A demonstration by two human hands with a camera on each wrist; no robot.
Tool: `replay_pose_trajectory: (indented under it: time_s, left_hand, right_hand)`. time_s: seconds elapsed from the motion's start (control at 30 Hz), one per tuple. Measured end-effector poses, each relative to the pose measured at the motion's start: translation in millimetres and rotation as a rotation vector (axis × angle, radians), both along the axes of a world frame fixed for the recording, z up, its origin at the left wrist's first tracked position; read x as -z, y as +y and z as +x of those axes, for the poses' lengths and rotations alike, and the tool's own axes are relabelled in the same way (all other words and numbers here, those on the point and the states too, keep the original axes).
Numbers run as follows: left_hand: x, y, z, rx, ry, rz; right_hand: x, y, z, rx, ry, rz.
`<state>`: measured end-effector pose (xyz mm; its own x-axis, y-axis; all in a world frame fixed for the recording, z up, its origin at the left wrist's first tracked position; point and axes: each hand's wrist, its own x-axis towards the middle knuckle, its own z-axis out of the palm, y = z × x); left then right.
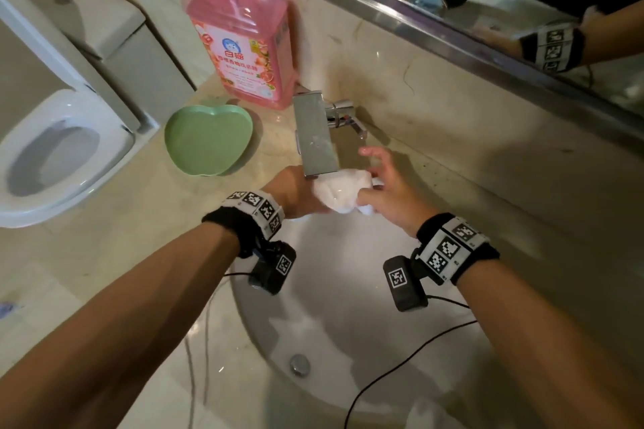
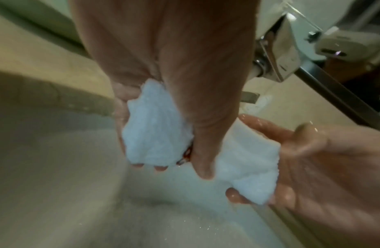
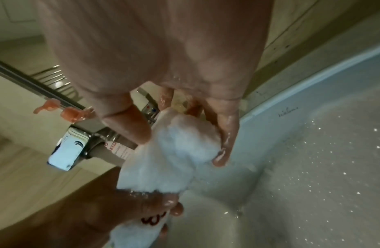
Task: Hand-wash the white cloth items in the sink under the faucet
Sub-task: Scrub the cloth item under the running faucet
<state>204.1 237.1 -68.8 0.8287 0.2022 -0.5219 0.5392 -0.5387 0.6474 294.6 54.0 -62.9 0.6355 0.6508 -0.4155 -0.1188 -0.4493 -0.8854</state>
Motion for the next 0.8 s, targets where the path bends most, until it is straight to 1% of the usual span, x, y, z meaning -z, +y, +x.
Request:
replay_pose_trajectory:
  time_s: [0.1, 0.17, 0.2, 0.23, 0.27, 0.33, 0.37, 0.43, 0.53, 0.57, 0.6, 0.7, 0.73, 0.8]
  left_hand:
    - [-8.9, 4.0, -10.9, 0.127, -0.212, 0.120]
    - [-12.6, 10.8, -17.1, 0.163, -0.269, 0.262]
    - [-12.2, 16.4, -21.1, 0.162, -0.259, 0.298]
    - [-10.7, 22.0, -25.7, 0.153, -0.210, 0.287]
    - [-10.4, 27.1, -30.8, 0.131, -0.117, 0.229]
    - [-8.2, 34.2, -38.6, 0.053, 0.050, 0.064]
    - [-5.2, 36.2, -40.5, 0.018, 0.093, 0.006]
    - [-1.7, 35.9, -40.7, -0.013, 0.123, -0.049]
    - [3.4, 26.2, -32.3, -0.021, 0.091, -0.144]
    - [6.0, 22.3, -28.6, -0.016, 0.074, -0.121]
    - [8.2, 19.0, -24.5, -0.013, 0.050, -0.058]
    - [10.7, 10.4, -16.2, 0.043, -0.028, 0.162]
    - [10.8, 7.2, -14.5, 0.073, -0.069, 0.198]
    - [7.7, 1.0, -13.1, 0.125, -0.194, 0.227]
  right_hand:
    - [4.9, 8.9, -5.2, -0.070, 0.108, -0.116]
    - [7.2, 20.7, -12.7, -0.099, 0.164, -0.131]
    - [8.3, 26.9, -15.3, -0.108, 0.147, -0.119]
    - [9.8, 33.2, -16.7, -0.110, 0.116, -0.101]
    - [10.3, 38.9, -18.2, -0.103, 0.082, -0.080]
    - [10.7, 47.8, -19.7, -0.082, 0.014, -0.040]
    - [11.4, 51.2, -20.5, -0.076, -0.021, -0.027]
    - [11.0, 55.3, -23.2, -0.053, -0.050, -0.009]
    - [9.8, 52.2, -24.8, -0.008, -0.046, 0.029]
    - [7.7, 48.4, -23.5, -0.014, -0.049, 0.030]
    - [5.2, 43.5, -21.1, -0.017, -0.030, 0.029]
    - [-4.7, 27.9, -12.7, 0.050, 0.121, 0.040]
    - [-4.4, 23.3, -10.1, 0.069, 0.138, 0.034]
    - [1.4, 17.5, -7.9, 0.048, 0.134, -0.047]
